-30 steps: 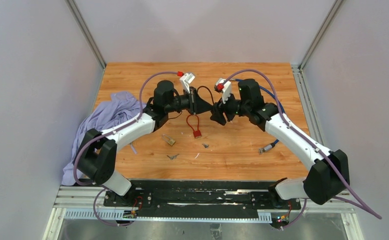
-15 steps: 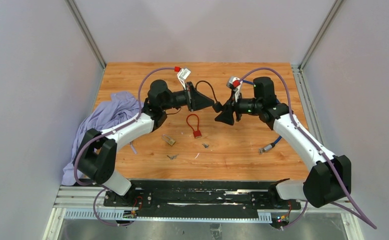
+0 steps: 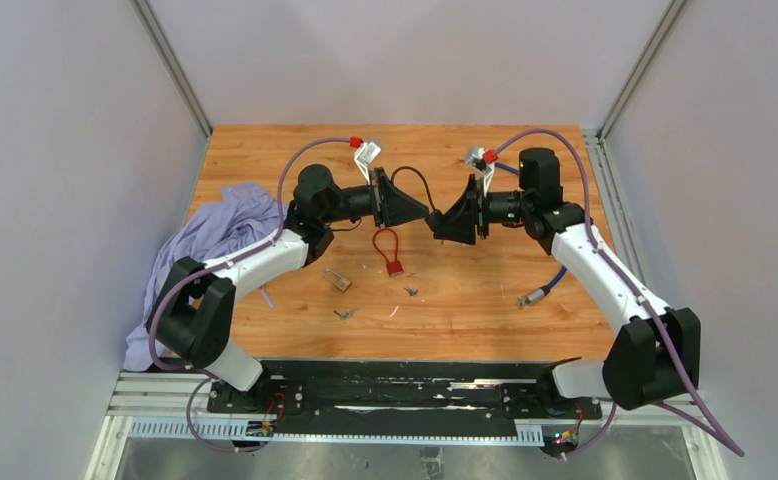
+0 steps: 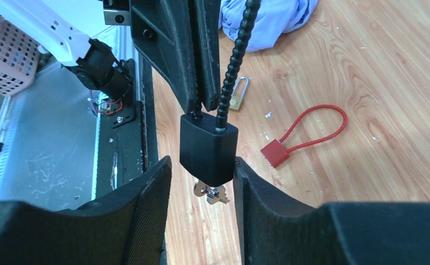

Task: Lock with the key
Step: Lock the lock.

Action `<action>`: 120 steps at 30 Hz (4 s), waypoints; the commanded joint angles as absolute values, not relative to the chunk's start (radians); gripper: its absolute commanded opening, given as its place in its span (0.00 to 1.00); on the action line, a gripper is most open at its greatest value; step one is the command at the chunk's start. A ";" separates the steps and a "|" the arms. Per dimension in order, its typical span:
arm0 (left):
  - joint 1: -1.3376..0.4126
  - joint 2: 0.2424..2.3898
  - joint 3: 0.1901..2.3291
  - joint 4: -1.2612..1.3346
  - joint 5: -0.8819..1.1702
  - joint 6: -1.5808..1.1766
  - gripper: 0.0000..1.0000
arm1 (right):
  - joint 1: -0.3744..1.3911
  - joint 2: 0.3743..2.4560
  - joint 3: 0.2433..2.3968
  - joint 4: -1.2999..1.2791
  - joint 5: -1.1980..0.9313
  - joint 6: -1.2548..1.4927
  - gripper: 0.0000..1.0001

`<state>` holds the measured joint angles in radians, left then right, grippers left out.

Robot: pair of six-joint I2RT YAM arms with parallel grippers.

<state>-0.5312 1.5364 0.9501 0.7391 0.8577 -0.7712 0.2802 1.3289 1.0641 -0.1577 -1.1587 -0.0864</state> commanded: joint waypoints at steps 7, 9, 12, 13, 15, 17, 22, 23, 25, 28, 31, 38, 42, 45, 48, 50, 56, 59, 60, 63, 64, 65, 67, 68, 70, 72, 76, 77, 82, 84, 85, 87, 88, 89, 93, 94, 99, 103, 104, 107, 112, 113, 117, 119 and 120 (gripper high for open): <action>-0.526 1.529 0.940 0.791 0.875 -0.744 0.00 | 0.243 1.336 1.085 -0.096 -1.252 -0.012 0.25; -0.526 1.530 0.939 0.791 0.876 -0.742 0.00 | 0.238 1.338 1.084 -0.090 -1.252 -0.005 0.20; -0.526 1.534 0.940 0.792 0.874 -0.742 0.03 | 0.237 1.339 1.079 -0.077 -1.252 0.007 0.10; -0.528 1.534 0.940 0.791 0.875 -0.744 0.04 | 0.238 1.337 1.077 -0.065 -1.253 0.014 0.06; -0.530 1.537 0.941 0.792 0.878 -0.740 0.08 | 0.237 1.333 1.070 -0.046 -1.250 0.029 0.01; -0.535 1.536 0.941 0.796 0.881 -0.735 0.14 | 0.236 1.337 1.066 -0.035 -1.248 0.037 0.01; -0.541 1.538 0.916 0.891 0.889 -0.766 0.32 | 0.233 1.351 1.069 -0.034 -1.254 0.043 0.01; -0.541 1.540 0.909 0.909 0.887 -0.777 0.36 | 0.233 1.352 1.069 -0.035 -1.256 0.043 0.01; -0.545 1.539 0.905 0.913 0.884 -0.777 0.42 | 0.231 1.355 1.071 -0.035 -1.261 0.047 0.01; -0.561 1.537 0.909 0.864 0.876 -0.732 0.48 | 0.232 1.356 1.077 -0.034 -1.265 0.054 0.01; -0.576 1.540 0.911 0.837 0.869 -0.705 0.49 | 0.231 1.356 1.081 -0.031 -1.277 0.064 0.01; -0.584 1.545 0.924 0.784 0.860 -0.664 0.43 | 0.231 1.353 1.075 -0.011 -1.305 0.087 0.01; -0.590 1.549 0.929 0.782 0.862 -0.665 0.34 | 0.231 1.361 1.073 -0.010 -1.301 0.087 0.01; -0.596 1.552 0.938 0.781 0.870 -0.668 0.24 | 0.232 1.364 1.073 -0.010 -1.295 0.092 0.01; -0.598 1.558 0.944 0.781 0.874 -0.676 0.15 | 0.233 1.361 1.071 -0.013 -1.255 0.091 0.01; -0.598 1.559 0.948 0.782 0.877 -0.684 0.06 | 0.232 1.359 1.069 -0.020 -1.213 0.085 0.01; -0.594 1.544 0.954 0.750 0.841 -0.722 0.00 | 0.229 1.355 1.110 -0.171 -1.052 -0.017 0.29; -0.579 1.541 0.959 0.734 0.820 -0.776 0.00 | 0.218 1.346 1.114 -0.203 -1.026 -0.052 0.50; -0.572 1.541 0.960 0.734 0.816 -0.811 0.00 | 0.215 1.342 1.113 -0.211 -1.027 -0.063 0.57; -0.549 1.543 0.963 0.741 0.805 -0.873 0.00 | 0.207 1.329 1.111 -0.222 -1.033 -0.080 0.63; -0.543 1.543 0.964 0.744 0.803 -0.890 0.00 | 0.206 1.324 1.111 -0.224 -1.039 -0.082 0.63; -0.539 1.544 0.966 0.745 0.801 -0.913 0.00 | 0.206 1.318 1.112 -0.222 -1.045 -0.086 0.63; -0.530 1.549 0.970 0.754 0.801 -0.960 0.00 | 0.206 1.309 1.112 -0.221 -1.065 -0.090 0.61; -0.526 1.551 0.973 0.758 0.801 -0.987 0.00 | 0.206 1.306 1.114 -0.218 -1.082 -0.090 0.60; -0.518 1.558 0.983 0.772 0.807 -1.037 0.00 | 0.208 1.304 1.115 -0.214 -1.123 -0.099 0.54; -0.515 1.573 1.004 0.761 0.826 -1.063 0.00 | 0.215 1.304 1.132 -0.234 -1.150 -0.129 0.50; -0.515 1.587 1.015 0.756 0.820 -1.144 0.00 | 0.243 1.301 1.187 -0.312 -1.100 -0.190 0.47; -0.516 1.586 1.011 0.756 0.811 -1.170 0.00 | 0.250 1.297 1.192 -0.312 -1.077 -0.191 0.47; -0.515 1.575 1.000 0.718 0.780 -1.198 0.00 | 0.281 1.283 1.207 -0.296 -0.974 -0.167 0.41; -0.515 1.571 0.999 0.699 0.773 -1.199 0.00 | 0.292 1.290 1.210 -0.300 -0.960 -0.165 0.39; -0.515 1.569 1.000 0.694 0.771 -1.198 0.01 | 0.297 1.292 1.209 -0.299 -0.964 -0.163 0.39; -0.516 1.566 1.002 0.676 0.767 -1.186 0.00 | 0.306 1.296 1.204 -0.297 -0.978 -0.159 0.39; -0.516 1.564 1.004 0.667 0.766 -1.178 0.00 | 0.312 1.295 1.202 -0.297 -0.980 -0.156 0.38; -0.516 1.562 1.006 0.660 0.764 -1.174 0.00 | 0.316 1.294 1.201 -0.293 -0.982 -0.153 0.38; -0.516 1.561 1.006 0.652 0.762 -1.162 0.00 | 0.333 1.284 1.199 -0.287 -0.982 -0.151 0.35; -0.516 1.560 1.006 0.650 0.763 -1.161 0.00 | 0.338 1.286 1.200 -0.286 -0.980 -0.150 0.34; -0.516 1.552 1.005 0.648 0.763 -1.157 0.00 | 0.352 1.302 1.202 -0.284 -0.928 -0.142 0.26; -0.515 1.544 1.003 0.646 0.761 -1.145 0.00 | 0.353 1.304 1.191 -0.253 -0.913 -0.113 0.17; -0.516 1.542 1.002 0.646 0.761 -1.144 0.00 | 0.353 1.305 1.190 -0.251 -0.909 -0.107 0.16; -0.515 1.540 1.002 0.646 0.760 -1.144 0.00 | 0.353 1.307 1.189 -0.248 -0.894 -0.094 0.13; -0.516 1.542 1.012 0.646 0.761 -1.141 0.00 | 0.354 1.303 1.164 -0.210 -0.887 -0.056 0.12; -0.515 1.541 1.012 0.646 0.760 -1.141 0.00 | 0.354 1.304 1.160 -0.204 -0.888 -0.049 0.12; -0.516 1.540 1.012 0.646 0.757 -1.137 0.00 | 0.363 1.303 1.143 -0.192 -0.890 -0.041 0.14; -0.516 1.537 1.011 0.646 0.755 -1.135 0.00 | 0.367 1.303 1.137 -0.189 -0.887 -0.041 0.14; -0.516 1.537 1.011 0.646 0.753 -1.134 0.00 | 0.370 1.304 1.134 -0.188 -0.885 -0.041 0.14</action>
<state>-0.5190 1.5780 0.9836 0.6212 0.7540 -1.1515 0.3355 1.3018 1.1568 -0.2249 -0.8928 -0.0620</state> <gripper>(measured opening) 0.263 0.136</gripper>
